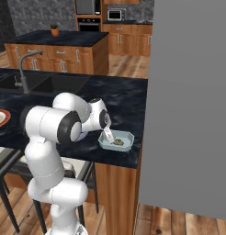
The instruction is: Place two dumplings into each of the tupperware containers and then place the containers in the fridge.
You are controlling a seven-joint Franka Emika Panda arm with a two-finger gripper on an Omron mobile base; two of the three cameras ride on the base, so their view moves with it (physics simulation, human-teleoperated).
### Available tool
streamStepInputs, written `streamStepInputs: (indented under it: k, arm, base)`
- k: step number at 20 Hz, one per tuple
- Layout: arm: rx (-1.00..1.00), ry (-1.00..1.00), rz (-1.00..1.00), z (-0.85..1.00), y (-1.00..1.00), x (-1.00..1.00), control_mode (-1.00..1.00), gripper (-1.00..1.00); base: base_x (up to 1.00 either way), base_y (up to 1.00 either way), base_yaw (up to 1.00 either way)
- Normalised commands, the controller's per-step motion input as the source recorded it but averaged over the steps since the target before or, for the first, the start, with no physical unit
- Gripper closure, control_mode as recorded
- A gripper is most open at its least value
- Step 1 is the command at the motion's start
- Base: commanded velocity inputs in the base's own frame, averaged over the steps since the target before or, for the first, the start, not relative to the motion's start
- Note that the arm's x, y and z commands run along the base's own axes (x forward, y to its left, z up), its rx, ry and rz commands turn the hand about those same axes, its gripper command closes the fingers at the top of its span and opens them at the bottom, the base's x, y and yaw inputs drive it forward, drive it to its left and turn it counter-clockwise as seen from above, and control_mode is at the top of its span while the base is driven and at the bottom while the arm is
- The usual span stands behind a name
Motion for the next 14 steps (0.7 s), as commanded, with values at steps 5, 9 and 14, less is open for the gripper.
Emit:
streamStepInputs:
  k: [5, 9, 14]
  arm:
    - [0.0, 0.0, 0.0, -0.31, -0.12, 0.41, -1.0, 1.0]
    - [0.0, -0.09, 0.0, -0.24, -0.12, 0.02, -1.0, -1.0]
    - [0.0, -0.15, 0.0, -0.02, -0.22, -0.19, -1.0, -1.0]
  base:
    - [0.0, 0.0, 0.0]
    - [0.0, 0.0, 0.0]
    - [0.0, 0.0, 0.0]
